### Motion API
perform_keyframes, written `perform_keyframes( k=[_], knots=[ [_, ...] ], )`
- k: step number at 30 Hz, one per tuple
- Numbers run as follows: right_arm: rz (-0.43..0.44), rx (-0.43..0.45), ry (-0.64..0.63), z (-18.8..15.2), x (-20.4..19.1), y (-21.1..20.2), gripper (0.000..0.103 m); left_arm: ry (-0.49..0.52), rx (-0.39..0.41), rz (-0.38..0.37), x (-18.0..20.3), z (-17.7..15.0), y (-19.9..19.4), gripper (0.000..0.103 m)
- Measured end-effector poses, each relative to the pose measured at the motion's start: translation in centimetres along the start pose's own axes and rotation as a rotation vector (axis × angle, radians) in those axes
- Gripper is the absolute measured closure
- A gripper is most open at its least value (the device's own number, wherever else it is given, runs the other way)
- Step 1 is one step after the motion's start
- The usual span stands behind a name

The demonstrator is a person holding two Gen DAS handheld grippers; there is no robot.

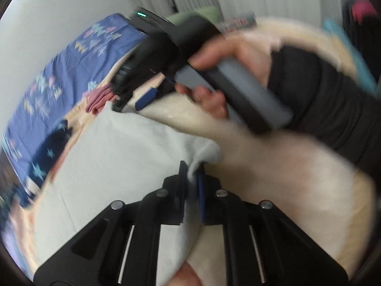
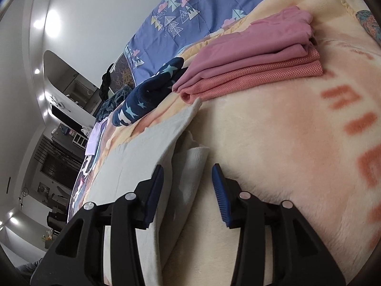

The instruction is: Fold small clothes

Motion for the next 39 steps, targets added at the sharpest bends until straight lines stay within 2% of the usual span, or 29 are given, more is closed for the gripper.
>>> perform_keyframes(
  k=[3,5,6,9,11,13,16,17,18,19,21,22,25,27,28,29,30,31,33,35,36,38,39],
  knots=[
    [0.039,-0.011,0.018,0.0,0.1,-0.1,0.059,-0.123,0.070,-0.132,-1.4,0.1,-2.5,0.101],
    [0.072,-0.019,0.042,0.2,0.2,-0.1,0.059,-0.091,0.072,-0.090,-1.1,0.2,-3.1,0.101],
    [0.094,-0.021,0.054,0.2,0.2,-0.2,0.055,-0.068,0.068,-0.077,-0.8,0.2,-2.9,0.101],
    [0.168,-0.038,0.074,0.2,0.0,-0.6,0.042,-0.087,0.049,-0.091,-0.5,-0.3,-2.0,0.101],
    [0.208,-0.057,0.082,0.1,-0.3,-0.9,0.038,-0.091,0.047,-0.101,-0.6,-0.4,-1.6,0.101],
    [0.194,-0.073,0.067,-0.1,-0.6,-0.7,0.036,-0.080,0.045,-0.106,-0.3,-0.6,-1.4,0.101],
    [0.081,-0.110,0.009,-0.7,-1.3,0.7,0.036,-0.074,0.038,-0.122,-0.1,-0.9,-0.8,0.101],
    [0.025,-0.102,-0.006,-0.7,-1.7,1.3,0.041,-0.075,0.038,-0.128,-0.1,-1.0,-0.7,0.101],
    [-0.015,-0.080,-0.003,-0.6,-1.8,1.6,0.074,-0.076,0.038,-0.136,0.0,-1.0,-0.5,0.101],
    [-0.057,-0.039,0.018,-0.4,-1.8,1.7,0.098,-0.076,0.038,-0.142,0.1,-1.1,-0.4,0.101],
    [0.004,0.030,0.111,0.3,-1.5,1.2,0.098,-0.072,0.044,-0.144,0.2,-1.1,-0.4,0.101],
    [0.037,0.055,0.111,0.4,-1.9,0.6,0.099,-0.075,0.050,-0.153,0.2,-1.2,-0.5,0.101],
    [0.040,0.103,0.050,0.6,-3.5,-0.7,0.099,-0.085,0.054,-0.198,0.2,-1.3,-0.4,0.101],
    [0.015,0.095,0.037,1.1,-3.1,0.0,0.099,-0.060,0.010,-0.238,1.1,-1.8,0.9,0.101],
    [-0.015,0.084,0.051,1.3,-2.1,0.8,0.099,-0.055,-0.020,-0.287,1.7,-2.1,1.7,0.103],
    [-0.058,0.079,0.069,1.4,-0.9,1.5,0.099,-0.041,-0.048,-0.305,2.6,-2.8,2.7,0.103],
    [-0.106,0.089,0.099,1.6,0.6,2.0,0.103,-0.023,-0.048,-0.282,3.0,-3.0,2.9,0.103],
    [-0.084,0.091,0.142,1.7,1.6,2.1,0.103,-0.016,-0.043,-0.271,3.2,-2.8,2.8,0.103],
    [-0.010,0.093,0.199,2.0,2.1,1.1,0.096,-0.019,-0.028,-0.261,2.9,-2.5,2.1,0.103],
    [-0.001,0.131,0.192,1.8,1.9,-0.7,0.085,-0.010,-0.010,-0.235,2.6,-2.3,1.1,0.102],
    [0.005,0.131,0.183,1.7,2.0,-1.3,0.080,-0.004,0.015,-0.213,2.3,-2.1,0.2,0.098],
    [0.023,0.112,0.160,1.1,1.9,-2.2,0.071,-0.006,0.061,-0.161,1.5,-1.8,-1.3,0.070],
    [0.027,0.096,0.147,0.8,1.7,-2.4,0.065,-0.006,0.082,-0.113,1.1,-1.6,-1.7,0.043]
  ],
)
Point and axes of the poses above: each gripper's, at about its wrist camera, not at the fingertips, and y roughly the way its jaws point, x to its right, z to its top, the point moved 3 cm from there along y, roughly the way its jaws point, and after that the axes turned 8 degrees about y, right-handed, at the moved point
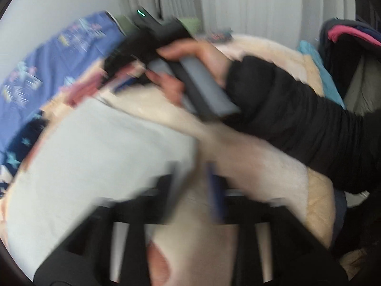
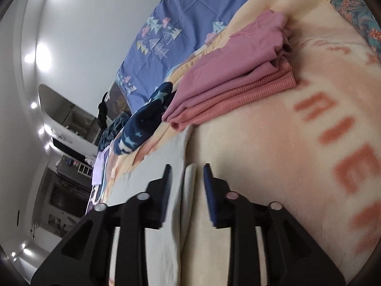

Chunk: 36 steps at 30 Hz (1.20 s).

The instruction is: Fold small clothes

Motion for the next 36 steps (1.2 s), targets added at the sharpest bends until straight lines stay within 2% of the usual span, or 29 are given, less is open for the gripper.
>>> perform_keyframes(
  k=[1,3,4,5,6,8,10,14,15,16,18,22,24,26,29,30,31,33,35,36],
  knots=[
    [0.009,-0.021,-0.012,-0.3,-0.2,0.1,0.062,0.014,0.006,0.035,0.0,0.1,0.1,0.039],
    [0.012,-0.066,-0.036,-0.7,-0.8,1.3,0.057,0.050,-0.032,0.028,0.3,0.1,1.7,0.044],
    [0.000,-0.090,-0.060,-1.2,-1.1,2.1,0.057,0.057,-0.046,-0.005,0.5,0.0,2.7,0.058],
    [-0.025,-0.104,-0.105,-1.7,-1.6,2.8,0.062,0.052,-0.066,-0.043,0.6,-0.1,3.6,0.069],
    [-0.065,-0.085,-0.159,-2.1,-2.1,3.0,0.099,0.048,-0.087,-0.086,1.0,-0.2,4.6,0.081],
    [-0.144,-0.018,-0.212,-2.0,-1.9,3.3,0.102,0.077,-0.084,-0.105,1.5,0.0,5.1,0.082],
    [-0.203,0.051,-0.171,-0.7,-0.5,2.9,0.103,0.077,-0.090,-0.124,1.4,-0.1,5.2,0.082],
    [-0.194,0.098,-0.104,0.4,0.5,2.3,0.103,0.038,-0.061,-0.143,0.9,-0.4,3.9,0.082],
    [-0.204,0.107,-0.106,0.2,0.5,2.0,0.103,0.033,-0.054,-0.134,0.9,-0.9,3.2,0.077],
    [-0.212,0.120,-0.104,0.0,0.4,1.6,0.102,0.028,-0.047,-0.126,1.0,-1.2,2.4,0.064],
    [-0.241,0.159,-0.095,-0.2,0.2,0.2,0.100,0.002,-0.011,-0.063,0.6,-2.0,-0.1,0.049],
    [-0.281,0.244,-0.140,-1.3,-1.2,-4.2,0.097,-0.160,0.027,0.073,-3.7,-6.4,-6.4,0.044],
    [-0.272,0.269,-0.183,-2.6,-2.8,-6.2,0.097,-0.302,0.021,0.171,-7.3,-10.2,-10.0,0.044],
    [-0.266,0.275,-0.278,-4.7,-5.8,-7.3,0.097,-0.456,0.021,0.288,-11.0,-14.9,-14.3,0.044],
    [-0.268,0.247,-0.447,-8.4,-10.6,-6.7,0.091,-0.681,0.056,0.442,-14.9,-21.5,-20.6,0.047],
    [-0.256,0.217,-0.525,-10.4,-12.9,-5.7,0.091,-0.767,0.074,0.492,-15.9,-24.0,-22.8,0.053],
    [-0.244,0.176,-0.616,-12.8,-15.4,-4.0,0.090,-0.834,0.090,0.523,-16.5,-26.0,-24.6,0.070],
    [-0.234,0.106,-0.798,-17.6,-19.3,-1.0,0.085,-0.929,0.133,0.548,-16.8,-29.2,-27.5,0.093],
    [-0.197,0.033,-1.027,-24.0,-23.2,2.4,0.083,-0.949,0.162,0.558,-16.5,-31.1,-29.0,0.094],
    [-0.173,0.003,-1.102,-26.4,-24.3,3.6,0.083,-0.954,0.170,0.546,-16.2,-31.9,-29.3,0.094]
  ],
)
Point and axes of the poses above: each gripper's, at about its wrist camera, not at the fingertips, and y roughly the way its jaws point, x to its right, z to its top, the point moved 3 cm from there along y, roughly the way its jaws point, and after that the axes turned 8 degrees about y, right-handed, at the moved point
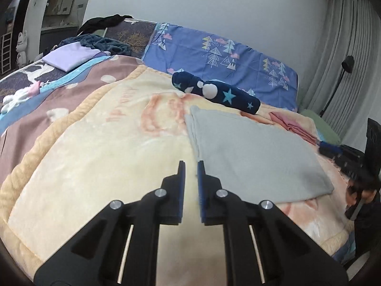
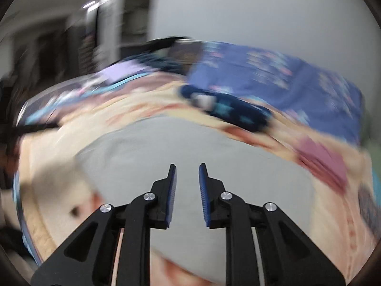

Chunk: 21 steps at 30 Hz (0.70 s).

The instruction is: Fold small clothes

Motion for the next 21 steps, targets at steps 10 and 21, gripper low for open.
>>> perform_keyframes(
  k=[10,21],
  knots=[
    [0.028,-0.144,-0.289,-2.1,-11.4,5.1,0.076,0.048,-0.216,-0.319,1.1,-2.3,7.3,0.049],
    [-0.053,-0.160,-0.352,-3.1,-14.2,7.1,0.044,0.012,-0.199,-0.377,0.5,-1.0,6.3,0.099]
  ],
)
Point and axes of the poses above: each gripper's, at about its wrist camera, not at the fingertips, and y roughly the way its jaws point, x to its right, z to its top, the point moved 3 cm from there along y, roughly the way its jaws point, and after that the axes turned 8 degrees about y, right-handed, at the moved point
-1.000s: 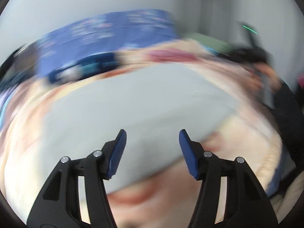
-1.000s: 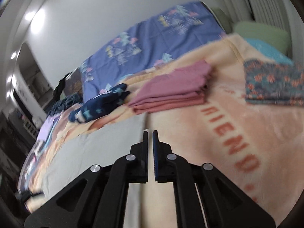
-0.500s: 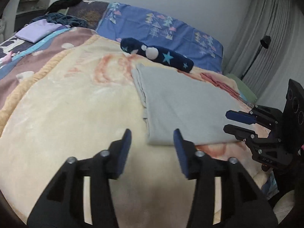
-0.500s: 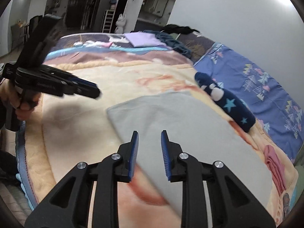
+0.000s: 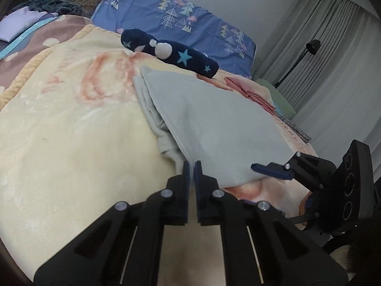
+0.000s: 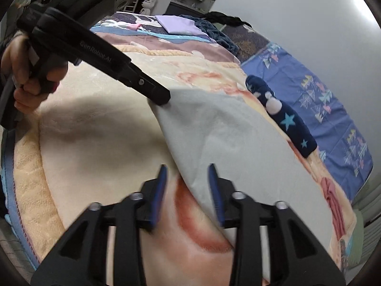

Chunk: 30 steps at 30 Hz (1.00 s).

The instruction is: Fold small clothes

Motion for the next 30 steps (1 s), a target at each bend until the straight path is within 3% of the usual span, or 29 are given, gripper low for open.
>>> perform_keyframes(
  k=[5,10,13,14,15,17,19,21,24,25,29,30],
  knots=[
    [-0.051,0.037,-0.153,0.7,-3.5,1.7,0.043,-0.124,-0.015,0.007,-3.3,-1.8,0.5,0.099],
    [-0.149,0.050,-0.240,1.6,-5.0,3.8,0.043,-0.180,0.055,0.033,-5.2,-1.3,-1.1,0.097],
    [-0.175,0.050,-0.240,2.5,-5.2,5.1,0.043,-0.178,0.066,0.068,-5.9,-0.3,-1.6,0.087],
    [-0.186,0.061,-0.247,2.8,-5.3,5.6,0.051,-0.173,0.066,0.081,-6.1,0.1,-1.7,0.084],
    [-0.197,0.083,-0.268,3.2,-5.5,6.3,0.099,-0.168,0.064,0.094,-6.3,0.4,-1.8,0.079],
    [-0.179,0.059,-0.279,3.4,-5.8,7.4,0.101,-0.161,0.062,0.109,-6.5,1.2,-1.8,0.075],
    [-0.136,0.089,-0.240,3.6,-5.5,5.7,0.101,-0.157,0.050,0.090,-7.0,2.1,-1.4,0.055],
    [-0.098,0.100,-0.202,3.8,-4.8,4.4,0.101,-0.165,0.027,0.065,-7.8,3.3,0.0,0.048],
    [-0.089,0.091,-0.190,3.8,-4.3,4.6,0.101,-0.198,-0.031,-0.048,-8.5,5.0,3.9,0.034],
    [-0.084,0.089,-0.183,3.8,-4.4,4.7,0.102,-0.211,-0.049,-0.075,-8.6,5.4,5.2,0.034],
    [-0.081,0.098,-0.156,3.9,-4.5,4.5,0.102,-0.236,-0.075,-0.069,-9.5,7.7,9.8,0.034],
    [-0.069,0.098,-0.131,4.1,-4.2,4.2,0.102,-0.232,-0.059,-0.074,-9.5,8.6,10.5,0.044]
  ],
)
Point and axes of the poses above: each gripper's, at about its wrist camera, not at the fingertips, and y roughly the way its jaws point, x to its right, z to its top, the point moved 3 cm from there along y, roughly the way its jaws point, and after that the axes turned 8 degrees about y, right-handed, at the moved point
